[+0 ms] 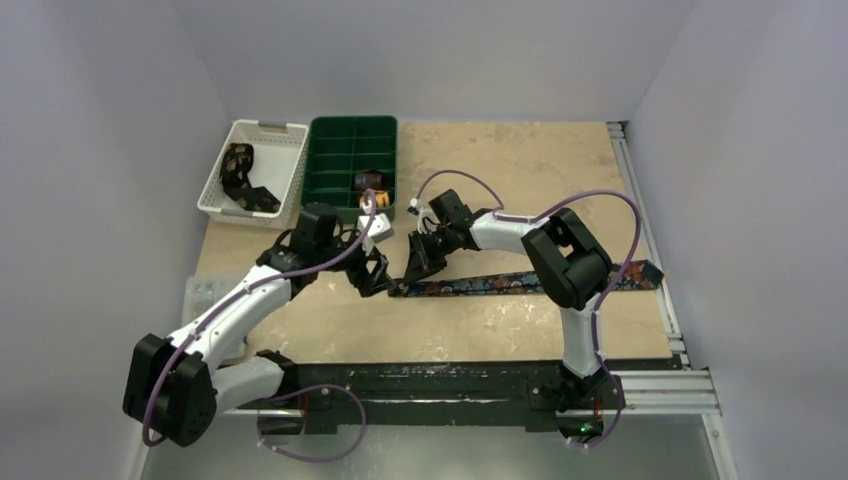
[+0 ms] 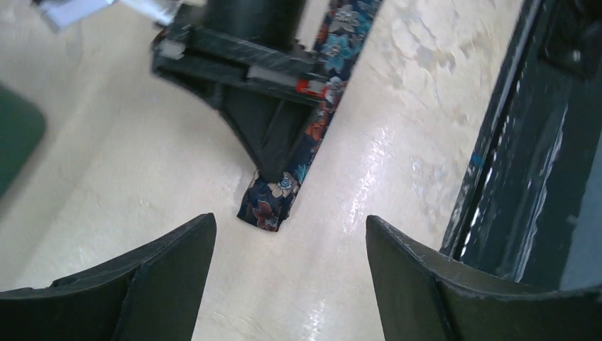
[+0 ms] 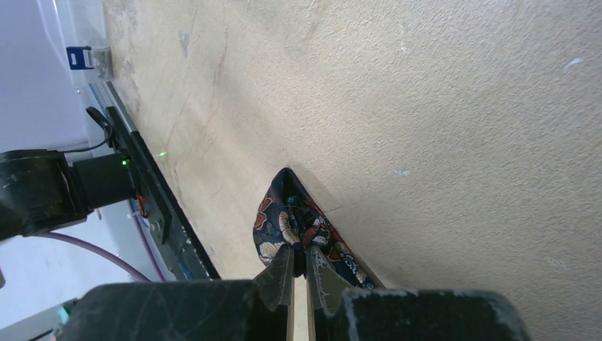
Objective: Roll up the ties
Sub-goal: Roll the tie at the center of the board.
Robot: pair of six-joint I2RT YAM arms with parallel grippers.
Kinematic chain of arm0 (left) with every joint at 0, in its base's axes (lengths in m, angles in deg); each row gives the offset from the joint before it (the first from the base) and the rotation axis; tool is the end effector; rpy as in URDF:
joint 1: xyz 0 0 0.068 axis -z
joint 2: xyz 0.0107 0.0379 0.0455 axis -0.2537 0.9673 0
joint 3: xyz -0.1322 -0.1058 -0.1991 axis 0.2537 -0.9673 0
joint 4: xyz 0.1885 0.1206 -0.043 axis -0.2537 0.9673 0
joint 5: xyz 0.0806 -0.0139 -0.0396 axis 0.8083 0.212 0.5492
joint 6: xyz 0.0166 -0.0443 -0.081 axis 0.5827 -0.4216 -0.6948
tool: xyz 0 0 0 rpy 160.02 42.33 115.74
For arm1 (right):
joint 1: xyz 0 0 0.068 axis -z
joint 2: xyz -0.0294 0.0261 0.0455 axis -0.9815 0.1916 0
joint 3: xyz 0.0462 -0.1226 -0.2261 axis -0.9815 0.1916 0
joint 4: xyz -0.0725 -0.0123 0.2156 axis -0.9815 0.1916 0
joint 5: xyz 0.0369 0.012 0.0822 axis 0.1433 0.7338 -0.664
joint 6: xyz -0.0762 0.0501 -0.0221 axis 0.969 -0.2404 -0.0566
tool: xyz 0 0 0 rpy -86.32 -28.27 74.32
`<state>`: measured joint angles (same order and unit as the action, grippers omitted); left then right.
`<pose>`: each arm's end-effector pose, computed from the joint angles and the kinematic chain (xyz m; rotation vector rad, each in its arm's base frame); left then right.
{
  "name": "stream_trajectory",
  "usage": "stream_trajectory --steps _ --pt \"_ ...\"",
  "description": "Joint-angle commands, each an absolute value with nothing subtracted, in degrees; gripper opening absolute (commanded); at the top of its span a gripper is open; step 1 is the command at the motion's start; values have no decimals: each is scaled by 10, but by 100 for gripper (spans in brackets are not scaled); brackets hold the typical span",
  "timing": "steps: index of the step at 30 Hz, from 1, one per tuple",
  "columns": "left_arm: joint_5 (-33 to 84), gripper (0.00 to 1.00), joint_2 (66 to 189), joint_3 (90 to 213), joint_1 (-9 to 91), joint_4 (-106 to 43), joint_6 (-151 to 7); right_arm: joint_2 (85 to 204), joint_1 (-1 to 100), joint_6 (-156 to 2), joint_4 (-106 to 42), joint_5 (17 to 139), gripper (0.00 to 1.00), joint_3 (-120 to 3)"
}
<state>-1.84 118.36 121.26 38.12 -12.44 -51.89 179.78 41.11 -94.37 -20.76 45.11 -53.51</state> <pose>0.2009 -0.1407 0.2177 0.9369 2.0639 -0.8427 0.2781 0.2856 0.1172 -0.6162 2.6766 1.2800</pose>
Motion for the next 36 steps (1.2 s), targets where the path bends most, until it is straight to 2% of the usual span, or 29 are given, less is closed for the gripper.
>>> stream_trajectory --steps 1,4,9,14,18,23,26,36 --pt "-99 77 1134 1180 402 -125 -289 1791 410 -922 -219 443 0 -524" --pt "-54 77 1120 1157 447 -139 -258 1784 416 -904 -215 436 0 -504" --pt "-110 78 1117 1160 473 -233 -341 1770 432 -860 -203 424 0 -477" --pt "-41 80 1183 1086 521 -434 -440 1748 443 -843 -215 415 0 -464" --pt "46 81 1259 1067 523 -507 -490 1739 443 -841 -213 415 0 -463" --pt "62 81 1319 1035 524 -593 -461 1734 443 -858 -219 411 0 -464" --pt "57 75 1336 1042 536 -580 -438 1730 443 -865 -222 405 0 -461" --pt "118 69 1404 1075 576 -564 -414 1720 445 -869 -229 399 0 -440"
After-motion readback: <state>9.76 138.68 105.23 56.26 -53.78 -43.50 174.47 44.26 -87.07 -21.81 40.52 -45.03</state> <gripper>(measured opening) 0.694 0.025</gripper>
